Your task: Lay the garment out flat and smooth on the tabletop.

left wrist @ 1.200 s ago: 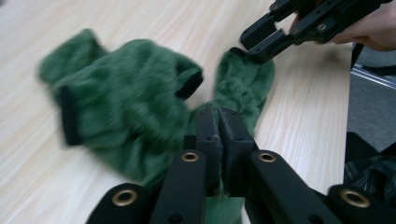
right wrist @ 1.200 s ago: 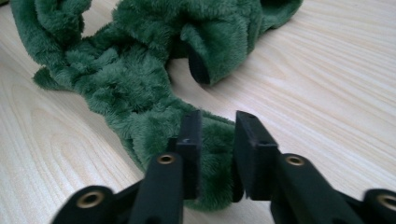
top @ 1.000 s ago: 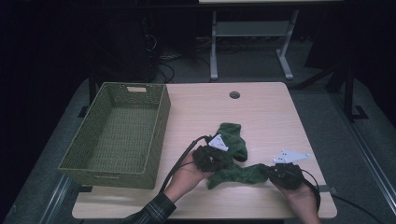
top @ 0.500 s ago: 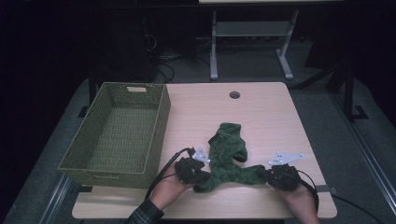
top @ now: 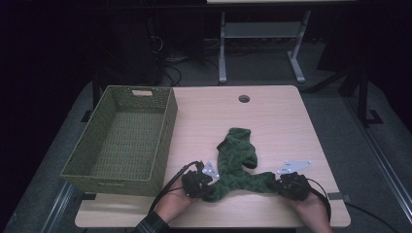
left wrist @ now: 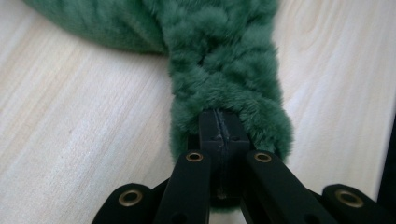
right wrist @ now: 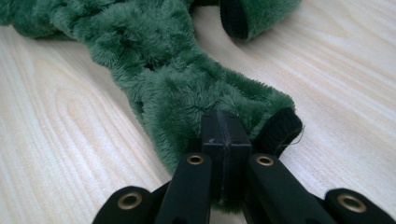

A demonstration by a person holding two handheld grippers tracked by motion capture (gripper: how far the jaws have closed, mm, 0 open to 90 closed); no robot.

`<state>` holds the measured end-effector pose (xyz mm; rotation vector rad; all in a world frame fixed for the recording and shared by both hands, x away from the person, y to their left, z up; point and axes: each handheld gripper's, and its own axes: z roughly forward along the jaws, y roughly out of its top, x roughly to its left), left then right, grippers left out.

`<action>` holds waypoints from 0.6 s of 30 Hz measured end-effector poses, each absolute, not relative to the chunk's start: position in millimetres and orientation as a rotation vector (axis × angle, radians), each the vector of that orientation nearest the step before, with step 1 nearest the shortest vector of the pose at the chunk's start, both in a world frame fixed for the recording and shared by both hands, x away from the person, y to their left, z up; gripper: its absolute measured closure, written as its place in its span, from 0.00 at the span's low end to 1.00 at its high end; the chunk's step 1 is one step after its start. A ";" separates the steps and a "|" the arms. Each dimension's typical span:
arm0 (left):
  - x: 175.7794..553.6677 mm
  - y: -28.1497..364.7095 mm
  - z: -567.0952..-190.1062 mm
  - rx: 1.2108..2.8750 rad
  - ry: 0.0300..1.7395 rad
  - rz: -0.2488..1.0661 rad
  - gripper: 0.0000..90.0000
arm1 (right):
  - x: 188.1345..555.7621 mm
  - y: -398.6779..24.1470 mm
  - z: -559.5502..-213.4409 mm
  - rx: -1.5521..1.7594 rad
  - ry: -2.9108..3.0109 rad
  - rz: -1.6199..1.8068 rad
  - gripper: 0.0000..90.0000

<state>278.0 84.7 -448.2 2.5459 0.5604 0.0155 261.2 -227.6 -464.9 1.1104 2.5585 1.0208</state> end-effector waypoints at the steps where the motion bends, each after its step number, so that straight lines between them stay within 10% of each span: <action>1: 279.1 85.3 -448.6 2.536 0.568 0.008 1.00 | 261.1 -227.6 -465.0 1.114 2.562 1.022 1.00; 18: 301.7 103.9 -448.3 2.537 0.645 0.149 1.00 | 237.1 -219.2 -464.6 1.068 2.635 1.052 1.00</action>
